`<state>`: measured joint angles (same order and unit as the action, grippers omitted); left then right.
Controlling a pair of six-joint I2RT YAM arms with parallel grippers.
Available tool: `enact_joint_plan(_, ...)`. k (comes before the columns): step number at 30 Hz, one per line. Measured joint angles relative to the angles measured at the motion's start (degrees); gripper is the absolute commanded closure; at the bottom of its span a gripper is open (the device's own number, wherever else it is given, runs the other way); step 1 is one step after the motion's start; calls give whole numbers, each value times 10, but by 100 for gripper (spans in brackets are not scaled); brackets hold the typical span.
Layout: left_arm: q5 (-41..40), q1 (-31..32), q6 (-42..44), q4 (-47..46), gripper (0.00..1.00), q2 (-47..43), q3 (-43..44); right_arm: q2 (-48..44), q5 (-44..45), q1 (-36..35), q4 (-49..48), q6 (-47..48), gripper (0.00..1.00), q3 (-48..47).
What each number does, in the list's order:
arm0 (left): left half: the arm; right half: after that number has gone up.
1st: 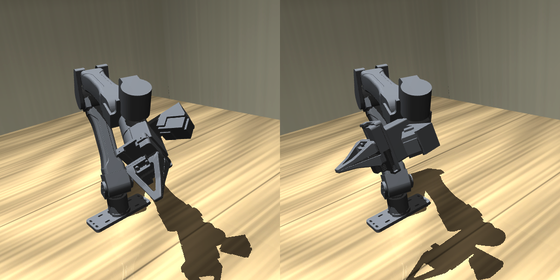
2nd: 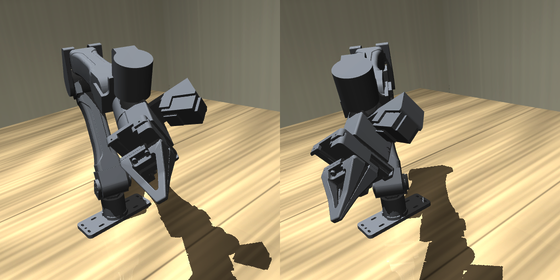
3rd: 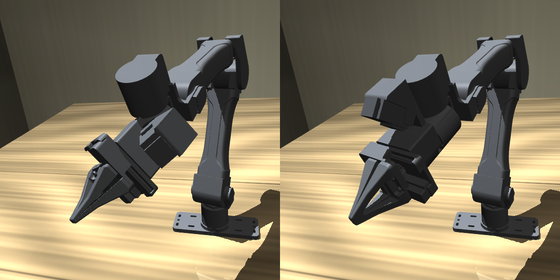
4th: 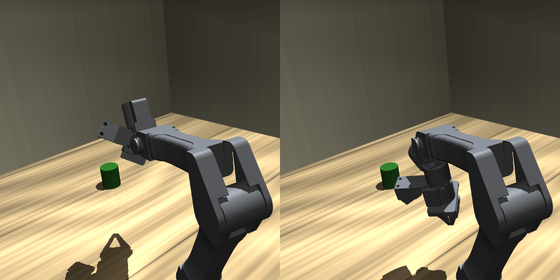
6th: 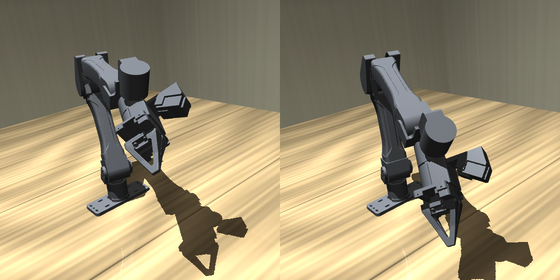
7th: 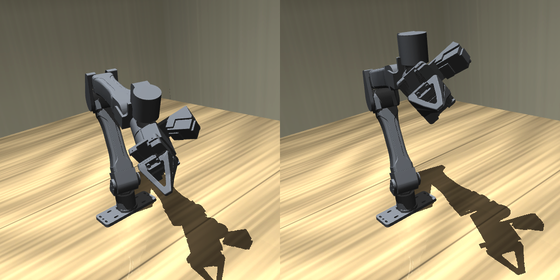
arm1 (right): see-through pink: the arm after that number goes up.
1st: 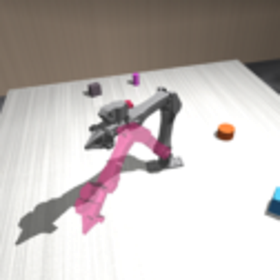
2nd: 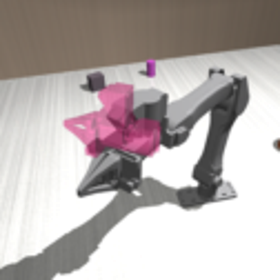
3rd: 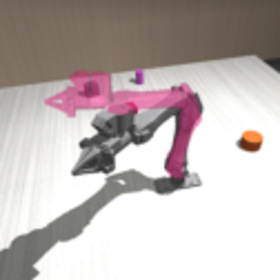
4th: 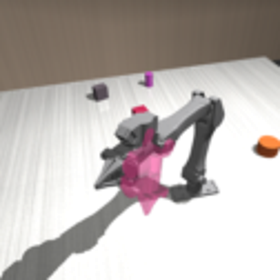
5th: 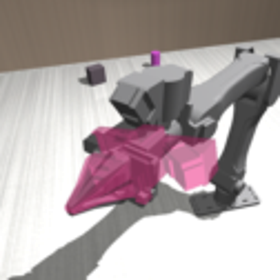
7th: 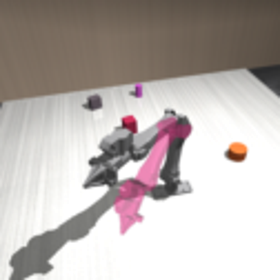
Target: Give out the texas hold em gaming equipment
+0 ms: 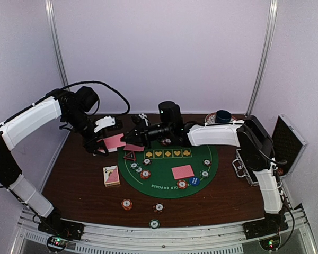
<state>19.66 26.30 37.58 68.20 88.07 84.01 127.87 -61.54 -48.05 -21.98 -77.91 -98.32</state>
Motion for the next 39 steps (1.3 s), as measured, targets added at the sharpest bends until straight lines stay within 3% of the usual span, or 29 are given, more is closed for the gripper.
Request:
enact_joint_plan(10,-7,0,0,-4,100,0,0,-36,-14,50,10,15,100,35)
enact_joint_plan(16,-10,0,0,-4,100,0,0,-50,-9,132,118,110,100,28)
enact_joint_plan(22,-12,0,0,-2,100,0,0,-16,44,218,325,257,100,-72)
enact_joint_plan(26,-13,0,0,0,100,0,0,25,92,253,413,327,100,-137)
enact_joint_plan(39,-14,0,0,1,100,0,0,158,182,270,506,390,99,-236)
